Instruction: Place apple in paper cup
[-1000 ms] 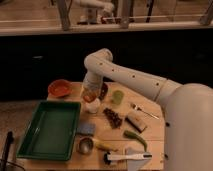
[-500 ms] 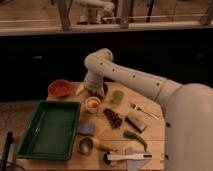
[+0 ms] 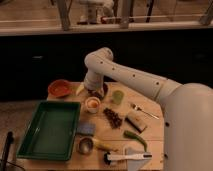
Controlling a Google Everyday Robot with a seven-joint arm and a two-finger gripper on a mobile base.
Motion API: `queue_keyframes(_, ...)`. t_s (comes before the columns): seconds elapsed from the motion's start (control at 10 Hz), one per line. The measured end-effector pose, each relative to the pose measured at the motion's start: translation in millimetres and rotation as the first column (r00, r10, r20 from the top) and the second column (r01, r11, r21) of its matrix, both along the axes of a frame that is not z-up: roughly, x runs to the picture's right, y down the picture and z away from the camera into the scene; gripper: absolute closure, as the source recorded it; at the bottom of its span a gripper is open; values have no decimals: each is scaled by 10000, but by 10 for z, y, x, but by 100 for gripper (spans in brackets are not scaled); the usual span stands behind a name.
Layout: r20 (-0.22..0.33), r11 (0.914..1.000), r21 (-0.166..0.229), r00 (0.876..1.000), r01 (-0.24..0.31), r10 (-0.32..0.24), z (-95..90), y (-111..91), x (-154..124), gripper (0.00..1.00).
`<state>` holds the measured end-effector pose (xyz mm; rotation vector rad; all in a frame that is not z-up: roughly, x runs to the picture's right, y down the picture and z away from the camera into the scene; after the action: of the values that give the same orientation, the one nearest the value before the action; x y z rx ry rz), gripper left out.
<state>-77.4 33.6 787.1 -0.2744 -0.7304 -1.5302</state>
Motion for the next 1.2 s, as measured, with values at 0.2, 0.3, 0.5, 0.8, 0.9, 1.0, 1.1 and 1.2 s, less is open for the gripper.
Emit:
queue_keyframes(0.2, -10, 10000, -16, 10000, 32, -32, -11, -3, 4, 20)
queue_keyframes(0.3, -17, 10000, -8, 10000, 32, -32, -19, -12, 10, 20)
queue_keyframes(0.5, -25, 10000, -15, 10000, 46, -46, -26, -14, 15, 20)
queue_keyframes(0.8, -29, 10000, -16, 10000, 47, -47, -26, -13, 18, 20)
queue_keyframes(0.9, -30, 10000, -16, 10000, 46, -46, -26, -14, 18, 20)
queue_keyframes(1.0, -29, 10000, -16, 10000, 47, -47, -26, -14, 18, 20)
queue_keyframes(1.1, -29, 10000, -17, 10000, 47, -47, -26, -13, 18, 20)
queue_keyframes(1.2, -30, 10000, -15, 10000, 46, -46, -26, -14, 18, 20)
